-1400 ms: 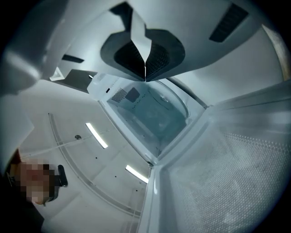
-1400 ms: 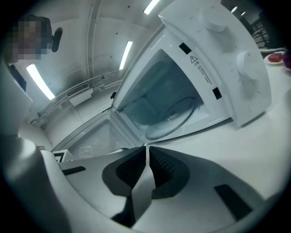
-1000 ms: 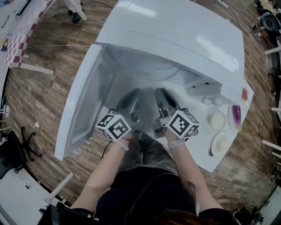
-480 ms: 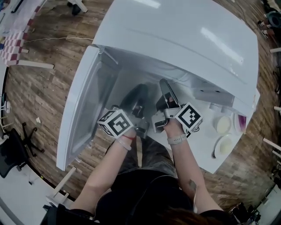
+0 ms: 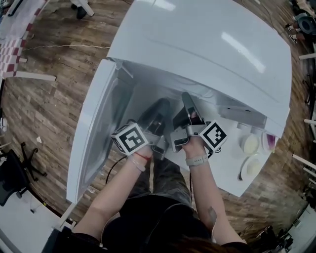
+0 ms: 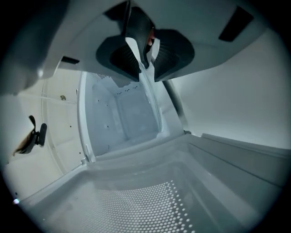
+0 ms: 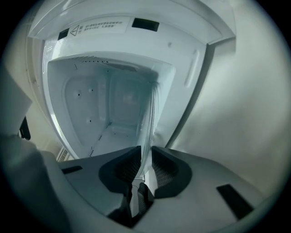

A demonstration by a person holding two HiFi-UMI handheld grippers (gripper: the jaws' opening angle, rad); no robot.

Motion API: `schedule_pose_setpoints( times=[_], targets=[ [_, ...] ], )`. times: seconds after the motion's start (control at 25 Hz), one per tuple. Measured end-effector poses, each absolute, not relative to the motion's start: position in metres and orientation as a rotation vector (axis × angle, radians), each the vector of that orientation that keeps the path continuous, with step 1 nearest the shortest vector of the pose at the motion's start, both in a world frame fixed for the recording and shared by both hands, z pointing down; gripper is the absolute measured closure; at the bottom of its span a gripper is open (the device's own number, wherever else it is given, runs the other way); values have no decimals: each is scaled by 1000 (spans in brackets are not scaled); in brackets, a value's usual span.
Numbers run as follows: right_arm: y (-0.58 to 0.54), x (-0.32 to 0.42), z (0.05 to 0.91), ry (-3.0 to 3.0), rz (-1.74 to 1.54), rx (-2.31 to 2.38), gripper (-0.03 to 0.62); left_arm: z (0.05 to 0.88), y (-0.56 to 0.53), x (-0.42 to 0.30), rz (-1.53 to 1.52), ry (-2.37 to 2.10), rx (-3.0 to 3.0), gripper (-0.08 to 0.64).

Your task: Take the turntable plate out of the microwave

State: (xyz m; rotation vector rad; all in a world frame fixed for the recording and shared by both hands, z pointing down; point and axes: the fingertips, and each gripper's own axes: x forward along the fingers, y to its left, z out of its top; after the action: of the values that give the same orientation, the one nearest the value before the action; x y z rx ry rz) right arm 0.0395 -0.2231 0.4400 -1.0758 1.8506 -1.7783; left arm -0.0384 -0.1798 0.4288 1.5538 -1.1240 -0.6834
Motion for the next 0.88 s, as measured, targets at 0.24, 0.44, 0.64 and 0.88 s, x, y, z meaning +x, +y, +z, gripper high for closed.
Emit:
schedule_pose_setpoints(
  times=[0.24, 0.44, 0.64, 0.88],
  targets=[
    [-223, 41, 441, 1784, -1783, -1036, 529, 437, -184, -36, -725, -1080, 1471, 451],
    [-216, 42, 440, 1732, -1800, -996, 535, 439, -186, -37, -748, -1050, 1444, 448],
    [-204, 44, 439, 1738, -1806, -978, 535, 440, -188, -38, -778, -1038, 1412, 448],
    [-188, 47, 437, 1747, -1815, -974, 535, 437, -188, -34, -771, -1022, 1433, 448]
  ],
)
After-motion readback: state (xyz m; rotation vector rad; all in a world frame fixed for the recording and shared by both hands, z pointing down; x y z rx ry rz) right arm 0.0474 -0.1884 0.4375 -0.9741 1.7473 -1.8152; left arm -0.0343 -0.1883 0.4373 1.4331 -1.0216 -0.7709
